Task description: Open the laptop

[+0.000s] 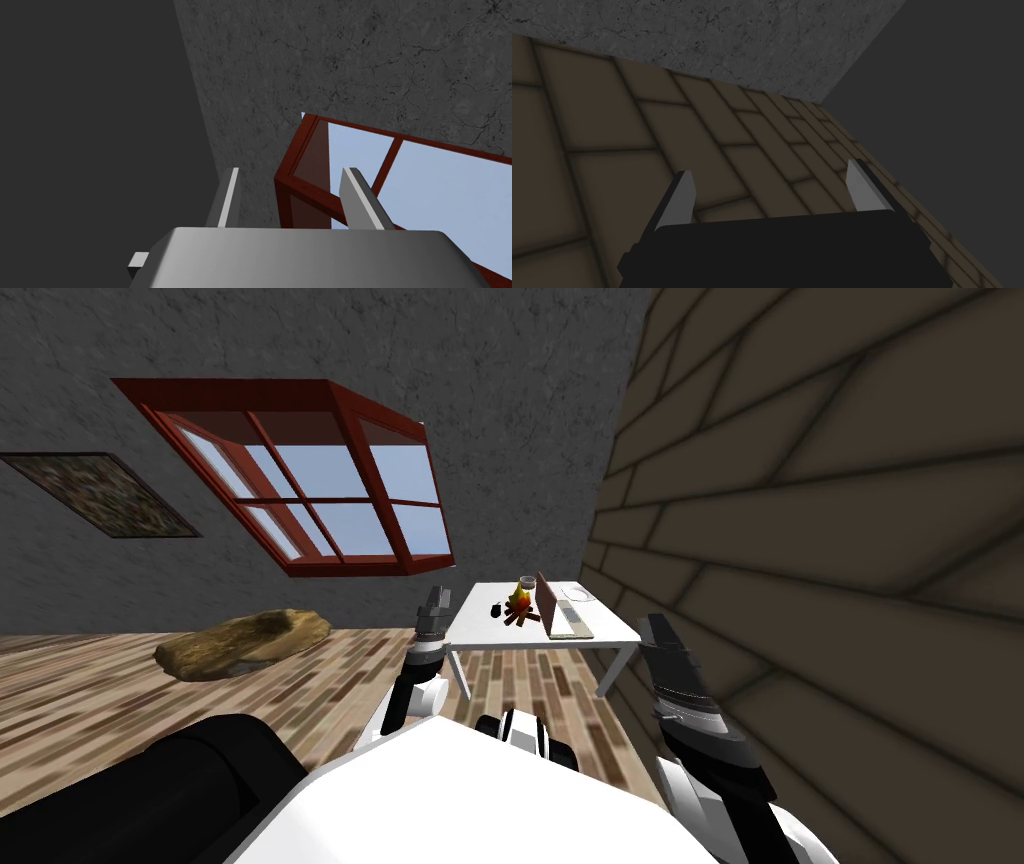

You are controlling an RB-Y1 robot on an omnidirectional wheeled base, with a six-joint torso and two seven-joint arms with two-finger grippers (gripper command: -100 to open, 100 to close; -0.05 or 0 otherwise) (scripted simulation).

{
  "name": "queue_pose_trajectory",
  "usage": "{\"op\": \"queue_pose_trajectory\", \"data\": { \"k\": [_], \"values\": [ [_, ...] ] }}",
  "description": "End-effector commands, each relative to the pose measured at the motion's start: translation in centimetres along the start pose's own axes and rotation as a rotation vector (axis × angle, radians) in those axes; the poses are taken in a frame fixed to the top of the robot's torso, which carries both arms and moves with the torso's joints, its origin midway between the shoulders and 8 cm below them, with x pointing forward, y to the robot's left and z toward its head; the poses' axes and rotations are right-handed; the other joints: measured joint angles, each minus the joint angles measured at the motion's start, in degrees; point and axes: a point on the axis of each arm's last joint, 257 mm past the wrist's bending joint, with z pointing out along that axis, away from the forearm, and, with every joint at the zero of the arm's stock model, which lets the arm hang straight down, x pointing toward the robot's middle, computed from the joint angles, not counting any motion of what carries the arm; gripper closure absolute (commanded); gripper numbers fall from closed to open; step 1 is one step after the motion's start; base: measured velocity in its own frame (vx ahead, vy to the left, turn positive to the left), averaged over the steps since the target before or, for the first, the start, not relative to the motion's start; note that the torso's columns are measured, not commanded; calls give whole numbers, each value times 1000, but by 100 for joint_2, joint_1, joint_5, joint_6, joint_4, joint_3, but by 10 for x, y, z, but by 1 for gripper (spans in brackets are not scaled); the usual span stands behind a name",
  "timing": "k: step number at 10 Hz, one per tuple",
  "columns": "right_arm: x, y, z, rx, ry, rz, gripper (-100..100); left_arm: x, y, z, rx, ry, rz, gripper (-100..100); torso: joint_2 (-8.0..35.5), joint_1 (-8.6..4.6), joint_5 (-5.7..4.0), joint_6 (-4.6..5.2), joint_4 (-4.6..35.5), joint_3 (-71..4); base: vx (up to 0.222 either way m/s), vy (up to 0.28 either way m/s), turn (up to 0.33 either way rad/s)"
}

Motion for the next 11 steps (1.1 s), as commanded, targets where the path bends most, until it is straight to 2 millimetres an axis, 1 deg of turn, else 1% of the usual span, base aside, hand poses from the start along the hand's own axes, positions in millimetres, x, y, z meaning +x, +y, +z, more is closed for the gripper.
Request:
{"op": "queue_pose_trajectory", "data": {
  "k": [1,6,11],
  "values": [
    [9,-17,-4,28,68,-125,-100,0,0,0,0,0,0,0,-1,-1,0,0,0,0,32,93,28],
    [18,-53,-13,77,193,-371,-100,0,0,0,0,0,0,0,3,-4,-1,1,1,2,22,95,30],
    [18,-90,-23,116,300,-601,-100,0,0,0,0,0,0,0,1,-4,-1,0,0,1,27,91,27]
  ]
}}
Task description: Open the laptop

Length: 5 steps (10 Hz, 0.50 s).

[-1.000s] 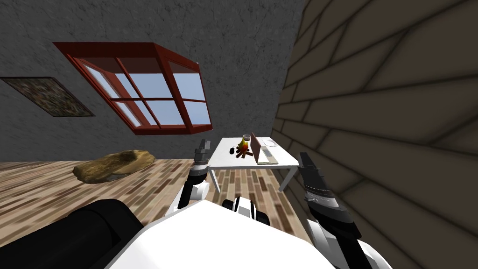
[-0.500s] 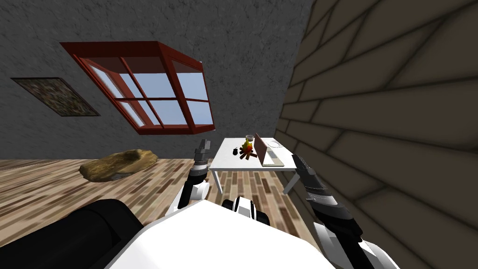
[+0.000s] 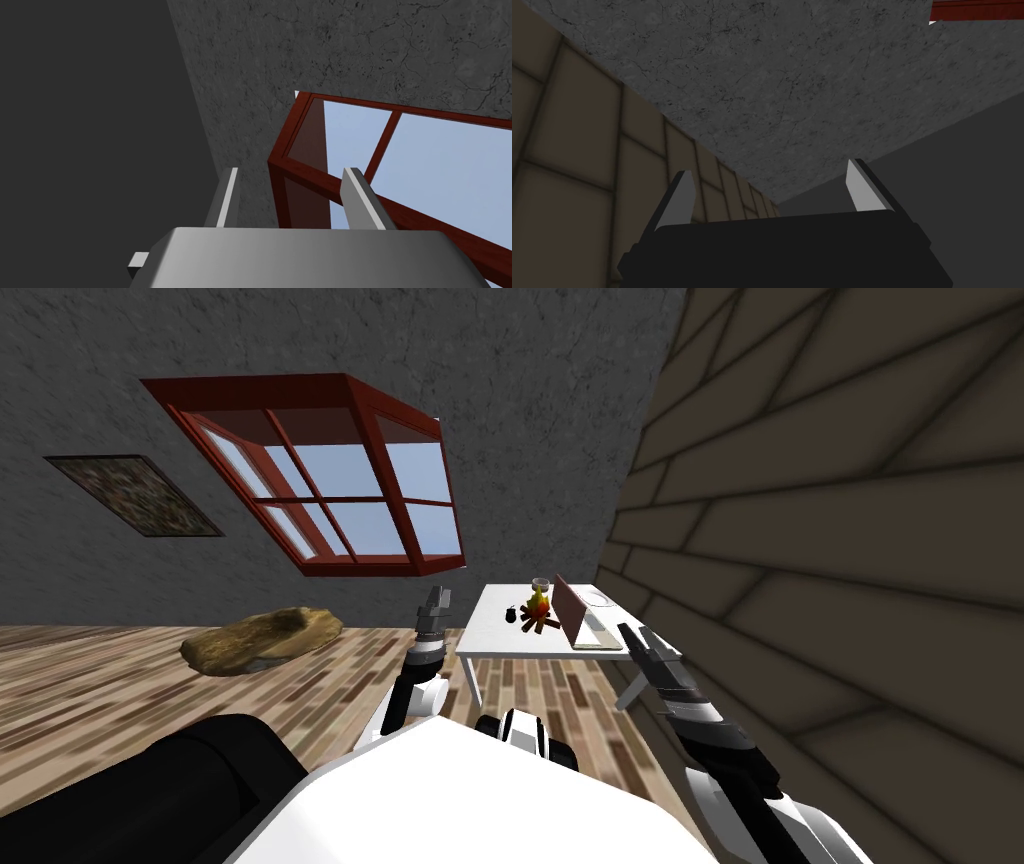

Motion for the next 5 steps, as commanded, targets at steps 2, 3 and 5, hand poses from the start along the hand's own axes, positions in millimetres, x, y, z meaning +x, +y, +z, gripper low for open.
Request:
{"op": "queue_pose_trajectory", "data": {
  "k": [2,3,5],
  "values": [
    [15,-23,-5,25,78,-168,-100,0,0,0,0,0,0,0,2,4,1,1,1,1,28,85,26],
    [18,-31,-6,30,100,-217,-100,0,0,0,0,0,0,0,-1,1,0,1,0,-1,26,75,26],
    [23,-46,-8,39,148,-319,-100,0,0,0,0,0,0,0,1,2,0,0,0,0,27,82,30]
  ]
}}
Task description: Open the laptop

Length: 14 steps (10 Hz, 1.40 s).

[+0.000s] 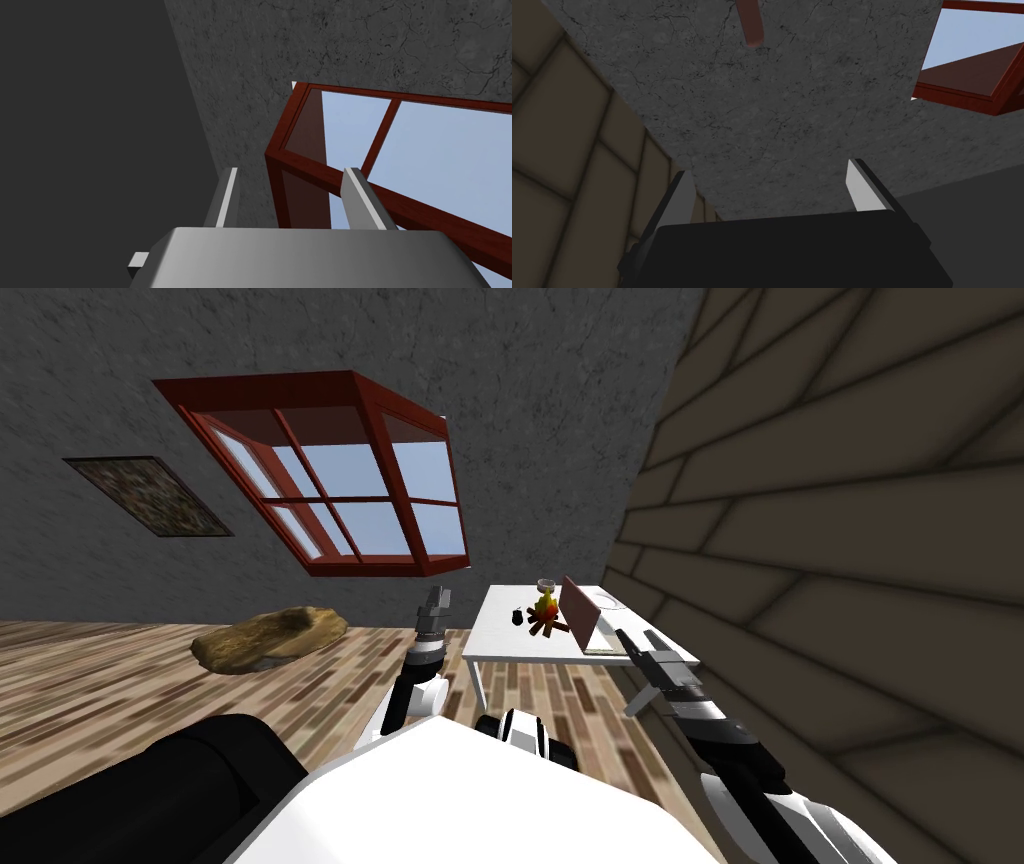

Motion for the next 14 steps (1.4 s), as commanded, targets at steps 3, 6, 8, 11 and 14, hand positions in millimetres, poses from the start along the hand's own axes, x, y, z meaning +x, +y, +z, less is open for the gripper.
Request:
{"op": "queue_pose_trajectory", "data": {
  "k": [3,6,8,11,14],
  "values": [
    [19,-35,-4,15,116,-258,-100,0,0,0,0,0,0,0,0,4,2,0,0,0,28,96,30],
    [26,-64,-7,20,193,-441,-100,0,0,0,0,0,0,0,-5,-1,0,0,-1,-3,36,97,33],
    [28,-84,-9,21,241,-564,-100,0,0,0,0,0,0,0,-4,1,0,0,-1,-2,39,104,30],
    [27,-112,-12,25,303,-729,-100,0,0,0,0,0,0,0,3,-4,-1,0,1,2,25,90,29],
    [24,-134,-14,29,346,-852,-100,0,0,0,0,0,0,0,0,-4,-2,0,0,0,26,64,22]
  ]
}}
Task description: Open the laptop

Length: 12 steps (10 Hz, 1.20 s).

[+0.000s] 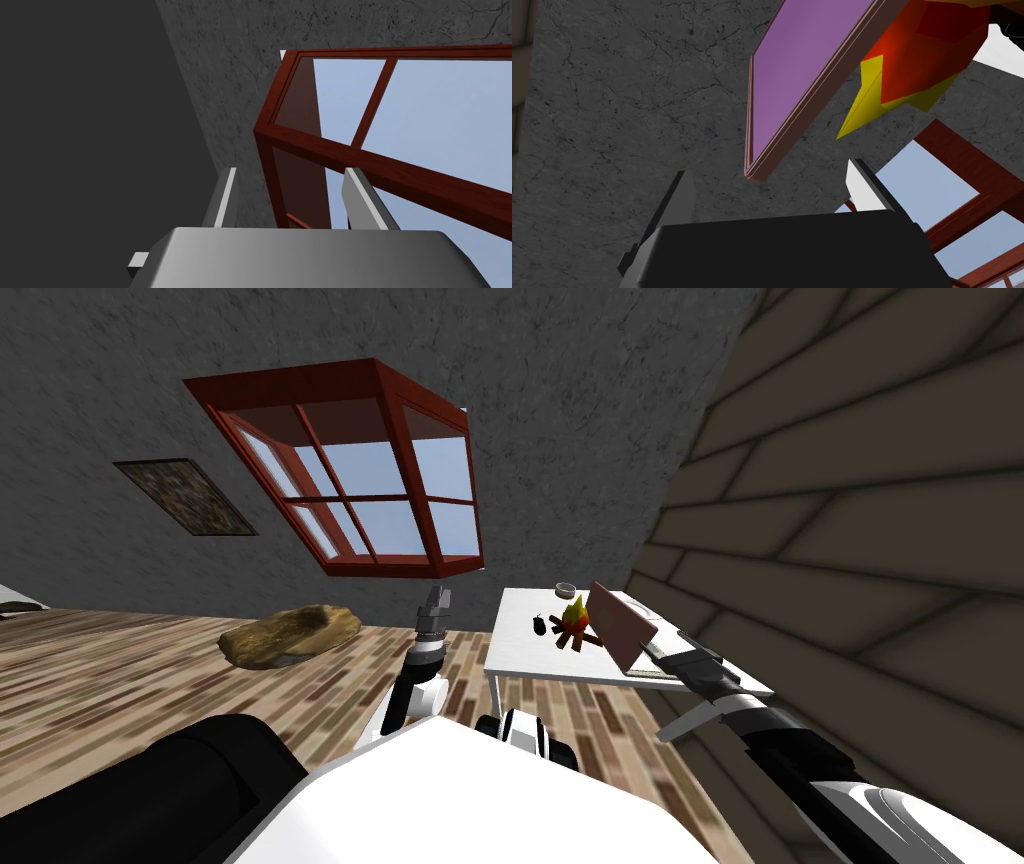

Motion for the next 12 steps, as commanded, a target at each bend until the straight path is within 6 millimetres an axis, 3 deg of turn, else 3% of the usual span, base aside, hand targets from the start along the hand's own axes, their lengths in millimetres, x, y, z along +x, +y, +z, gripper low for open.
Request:
{"op": "queue_pose_trajectory", "data": {
  "k": [1,4,5,12],
  "values": [
    [15,-17,-1,6,41,-115,-100,0,0,0,0,0,0,0,0,6,2,0,0,0,24,75,23],
    [13,-16,-3,6,34,-91,-100,0,0,0,0,0,0,0,0,-16,-3,-1,0,-1,14,6,24],
    [13,-17,-3,7,34,-91,100,0,0,0,0,0,0,0,3,-8,-3,1,1,2,0,0,0],
    [36,-32,4,40,47,221,100,0,0,0,0,0,0,0,-3,12,4,0,-1,-2,-17,-84,41]
  ]
}}
